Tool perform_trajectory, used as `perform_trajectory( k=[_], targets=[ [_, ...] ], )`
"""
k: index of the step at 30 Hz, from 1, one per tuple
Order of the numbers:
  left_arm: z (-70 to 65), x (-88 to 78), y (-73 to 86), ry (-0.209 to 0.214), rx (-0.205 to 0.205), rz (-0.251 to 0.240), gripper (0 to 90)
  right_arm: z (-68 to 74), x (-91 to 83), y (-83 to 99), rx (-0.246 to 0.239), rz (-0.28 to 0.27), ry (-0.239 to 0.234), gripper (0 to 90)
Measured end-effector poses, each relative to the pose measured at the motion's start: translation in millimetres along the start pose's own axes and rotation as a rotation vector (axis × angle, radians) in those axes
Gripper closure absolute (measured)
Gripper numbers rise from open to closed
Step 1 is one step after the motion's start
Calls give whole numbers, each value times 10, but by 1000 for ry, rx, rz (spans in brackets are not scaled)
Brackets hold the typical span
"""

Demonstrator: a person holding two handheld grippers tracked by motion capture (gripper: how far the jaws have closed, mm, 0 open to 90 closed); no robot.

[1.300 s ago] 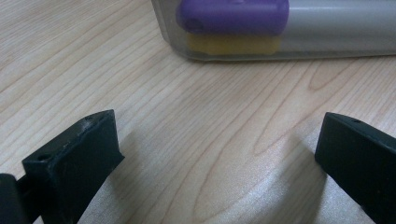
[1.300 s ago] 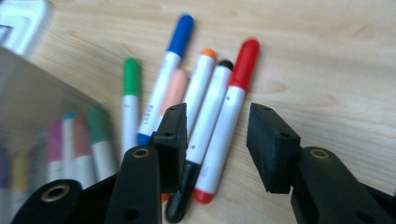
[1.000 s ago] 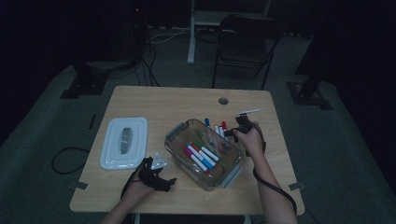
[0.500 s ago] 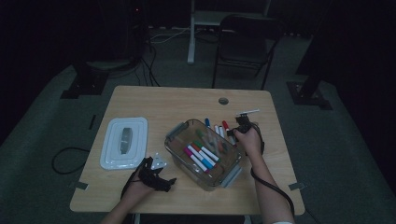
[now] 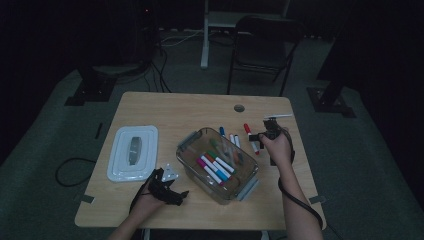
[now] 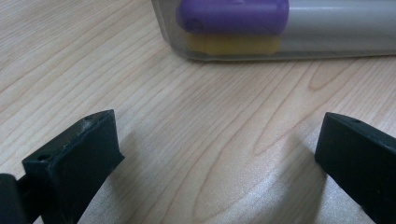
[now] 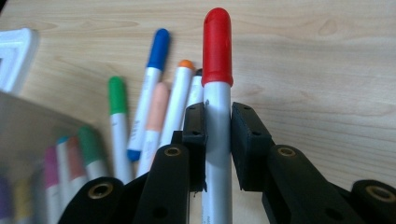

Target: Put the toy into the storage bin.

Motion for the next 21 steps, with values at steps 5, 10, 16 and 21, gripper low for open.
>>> perform_trajectory(
  k=[5, 10, 16, 21],
  targets=[
    [0, 0, 0, 0, 0, 0, 5, 226, -305, -86, -32, -37, -69, 767],
    [0, 2, -2, 0, -1, -2, 5, 581, -586, -121, -80, -59, -154, 767],
    [-1, 2, -2, 0, -2, -3, 5, 1035, -793, -57, -172, -61, -230, 767],
    [-2, 1, -2, 1, -2, -1, 5, 1354, -864, 58, -250, -36, -281, 767]
  ],
)
Point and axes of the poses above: each handheld gripper's, and its own axes: x roughly forward along the jaws, y roughly out of its underside, z roughly to its left, the point moved 10 cm from there along x, roughly forward along the jaws, and after that the axes turned 5 degrees about y, right-handed, at the moved point
